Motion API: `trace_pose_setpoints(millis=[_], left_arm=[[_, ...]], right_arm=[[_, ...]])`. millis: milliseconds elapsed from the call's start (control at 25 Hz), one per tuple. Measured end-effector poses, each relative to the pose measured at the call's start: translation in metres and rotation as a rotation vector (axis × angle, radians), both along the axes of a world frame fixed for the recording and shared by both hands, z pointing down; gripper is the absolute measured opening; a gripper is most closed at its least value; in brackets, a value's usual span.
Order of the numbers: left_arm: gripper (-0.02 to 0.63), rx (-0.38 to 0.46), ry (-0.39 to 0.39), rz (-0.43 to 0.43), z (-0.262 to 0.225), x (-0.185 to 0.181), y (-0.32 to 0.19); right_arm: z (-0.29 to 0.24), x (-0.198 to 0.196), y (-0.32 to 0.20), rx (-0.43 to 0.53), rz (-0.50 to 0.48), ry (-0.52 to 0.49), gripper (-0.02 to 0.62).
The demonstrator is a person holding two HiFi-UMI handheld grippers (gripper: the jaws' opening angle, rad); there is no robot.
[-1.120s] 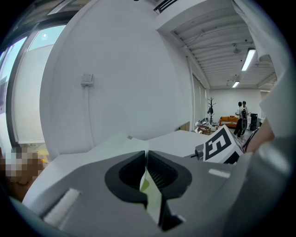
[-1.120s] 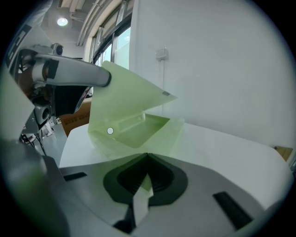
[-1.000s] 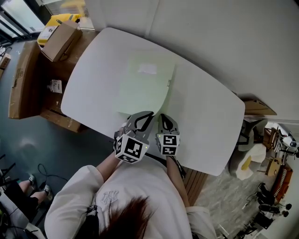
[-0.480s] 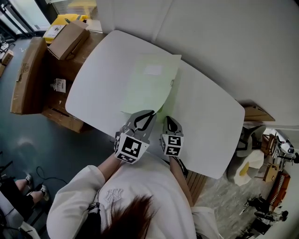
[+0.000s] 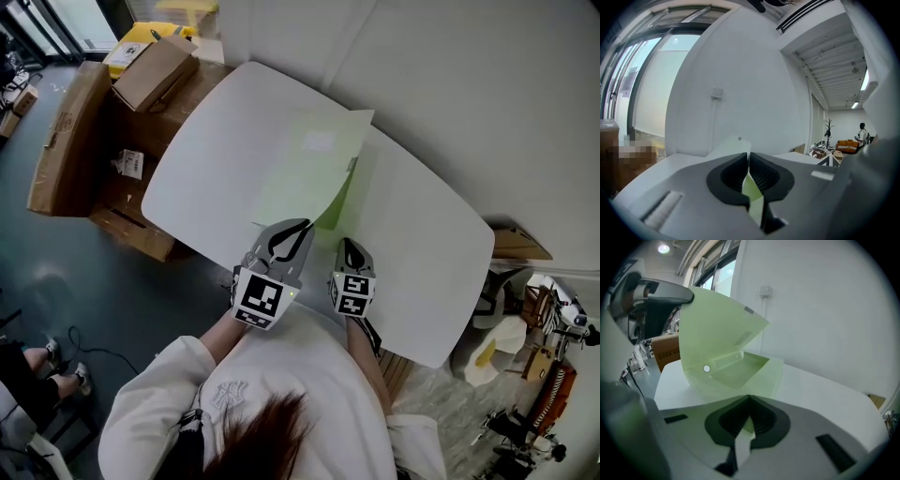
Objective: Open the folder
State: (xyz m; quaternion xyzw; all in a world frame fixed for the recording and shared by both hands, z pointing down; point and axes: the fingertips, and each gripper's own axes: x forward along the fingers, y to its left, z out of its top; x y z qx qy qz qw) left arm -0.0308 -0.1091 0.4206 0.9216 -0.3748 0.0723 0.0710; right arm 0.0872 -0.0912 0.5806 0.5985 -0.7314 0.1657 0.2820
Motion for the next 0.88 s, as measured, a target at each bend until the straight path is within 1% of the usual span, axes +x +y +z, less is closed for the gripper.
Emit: trace_pose_setpoints(millis=[200,720,880], left_arm=[[0.02,-0.004,0.02,-0.025,-0.002,-0.005,0.001],[0.02,-0.034,0.071,-0.077,-0.007,-0.014,-0.007],[0.02,-0.036,0.083,-0.095,-0.009,-0.02,-0.01]], right_arm=[[0.0,-0.001,0.001,-0.002,-0.012,0.01,0.006],[-0.001,-0.001,0.0,-0.011,-0.037,-0.006,0.006],[0.0,-0.001,0.0,-0.011,-0.031,-0.004,0.006]])
